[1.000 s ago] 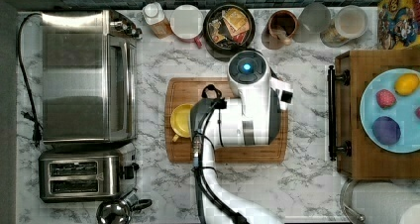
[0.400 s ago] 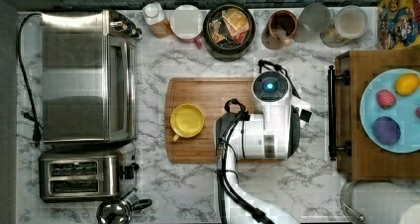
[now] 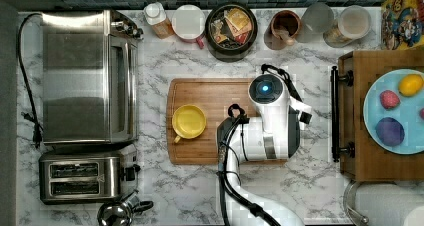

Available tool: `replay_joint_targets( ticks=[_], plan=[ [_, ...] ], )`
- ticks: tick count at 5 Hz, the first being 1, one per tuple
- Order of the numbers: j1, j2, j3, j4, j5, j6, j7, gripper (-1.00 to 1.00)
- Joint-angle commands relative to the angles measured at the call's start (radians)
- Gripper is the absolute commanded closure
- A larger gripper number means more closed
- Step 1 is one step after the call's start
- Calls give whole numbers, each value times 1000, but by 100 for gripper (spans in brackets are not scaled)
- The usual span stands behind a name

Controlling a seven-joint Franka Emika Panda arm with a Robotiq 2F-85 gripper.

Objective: Place the lid on the board.

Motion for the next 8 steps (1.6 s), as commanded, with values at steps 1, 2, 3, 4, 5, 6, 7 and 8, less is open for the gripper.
replay_joint_targets(
  ticks=[1, 2, 3, 4, 5, 6, 7, 8],
  plan=[
    [39, -107, 36, 8, 18, 100, 17, -100],
    [27, -114, 47, 7, 55, 87, -27, -100],
    [23, -134, 57, -7, 45, 86, -14, -100],
    [33, -144, 60, -7, 41, 54, -2, -100],
    [44, -150, 64, -7, 57, 30, -15, -100],
    [43, -150, 65, -7, 57, 30, -15, -100],
    [44, -150, 64, -7, 58, 31, -15, -100],
    [44, -150, 64, -7, 58, 30, -15, -100]
  ],
)
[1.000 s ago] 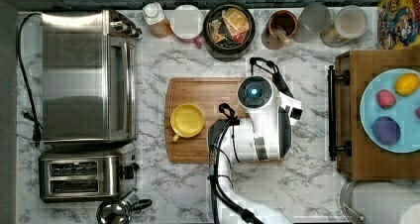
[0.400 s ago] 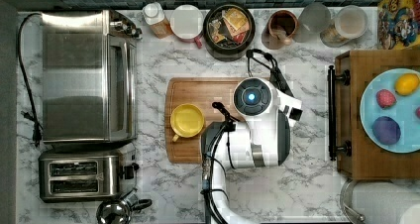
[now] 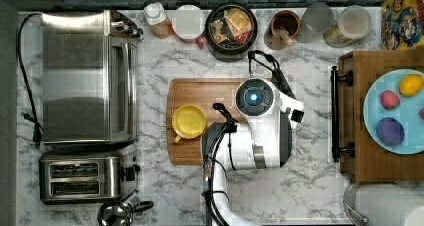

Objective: Place the lid on the board.

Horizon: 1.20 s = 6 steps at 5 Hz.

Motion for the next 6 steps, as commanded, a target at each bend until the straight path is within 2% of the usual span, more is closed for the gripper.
replay_joint_targets(
  ticks=[1, 3, 4, 5, 6],
  plan=[
    [20, -16, 23, 3, 2, -18, -13, -100],
    [11, -16, 32, 3, 1, -18, -13, -100],
    [-48, -16, 92, 3, -3, -19, -10, -100],
    [-27, -16, 70, 3, -1, -19, -11, -100],
    [-28, -16, 72, 3, -1, -19, -11, -100]
  ],
)
